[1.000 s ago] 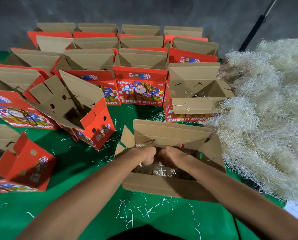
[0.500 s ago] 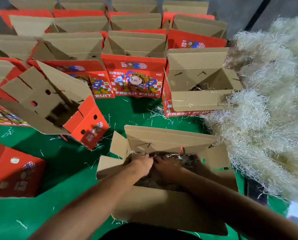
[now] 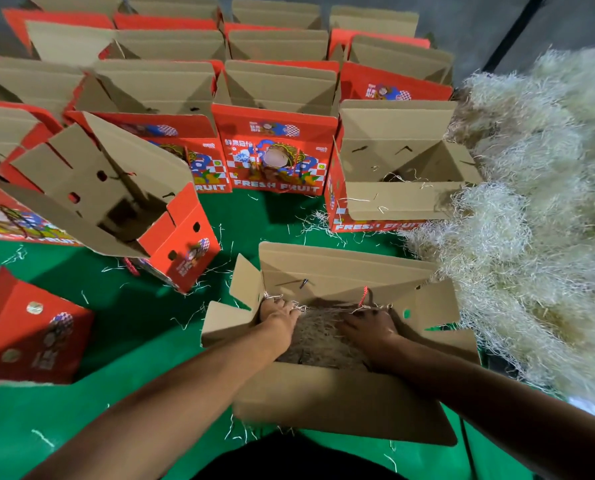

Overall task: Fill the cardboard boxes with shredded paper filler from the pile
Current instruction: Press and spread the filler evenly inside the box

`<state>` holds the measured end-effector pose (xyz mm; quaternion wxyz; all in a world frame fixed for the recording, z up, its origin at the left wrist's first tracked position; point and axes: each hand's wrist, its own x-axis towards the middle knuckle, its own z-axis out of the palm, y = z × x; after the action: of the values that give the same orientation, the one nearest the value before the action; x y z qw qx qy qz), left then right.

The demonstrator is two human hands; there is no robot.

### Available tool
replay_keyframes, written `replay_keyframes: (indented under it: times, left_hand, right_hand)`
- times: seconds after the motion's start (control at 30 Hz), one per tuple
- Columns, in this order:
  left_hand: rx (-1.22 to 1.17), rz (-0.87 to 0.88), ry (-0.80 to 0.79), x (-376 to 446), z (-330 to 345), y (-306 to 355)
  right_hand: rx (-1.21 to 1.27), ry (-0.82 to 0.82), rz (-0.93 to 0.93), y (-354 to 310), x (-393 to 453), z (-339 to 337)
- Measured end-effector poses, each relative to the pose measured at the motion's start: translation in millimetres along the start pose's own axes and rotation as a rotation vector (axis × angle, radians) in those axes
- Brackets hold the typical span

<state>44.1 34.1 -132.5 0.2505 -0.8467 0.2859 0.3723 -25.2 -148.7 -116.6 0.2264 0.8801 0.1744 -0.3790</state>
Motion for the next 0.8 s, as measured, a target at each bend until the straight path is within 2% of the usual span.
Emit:
replay_keyframes:
  times: [0.1, 0.2, 0.27, 0.33, 0.43, 0.5, 0.6, 0.8]
  left_hand:
    - [-0.026, 0.036, 0.042, -13, -9, 0]
    - [-0.009, 0.116, 0.276, -25, -16, -2]
    - [0.037, 0.126, 0.357, -31, -17, 1]
    - [0.091, 0.109, 0.329, -32, -18, 7]
    - [0.065, 0.109, 0.176, -26, -16, 8]
    - [0.054, 0.087, 0.078, -22, -15, 3]
    - [0.092, 0.062, 0.018, -8, -7, 0]
    - [0.247, 0.054, -0.035, 11, 8, -1]
  right_hand:
    - [0.17, -0.024, 0.025, 13, -16, 0]
    - [0.345, 0.146, -0.068, 22, -29, -13]
    - [0.276, 0.234, -0.151, 18, -25, -26]
    - [0.195, 0.289, -0.27, 4, -15, -37]
    - [-0.083, 0.303, -0.467, -23, 8, -38]
    - [-0.209, 0.393, -0.551, -34, 24, -30]
    - [-0.172, 0.475, -0.575, -37, 40, -22]
    - [-0.182, 0.346, -0.557, -21, 46, -18]
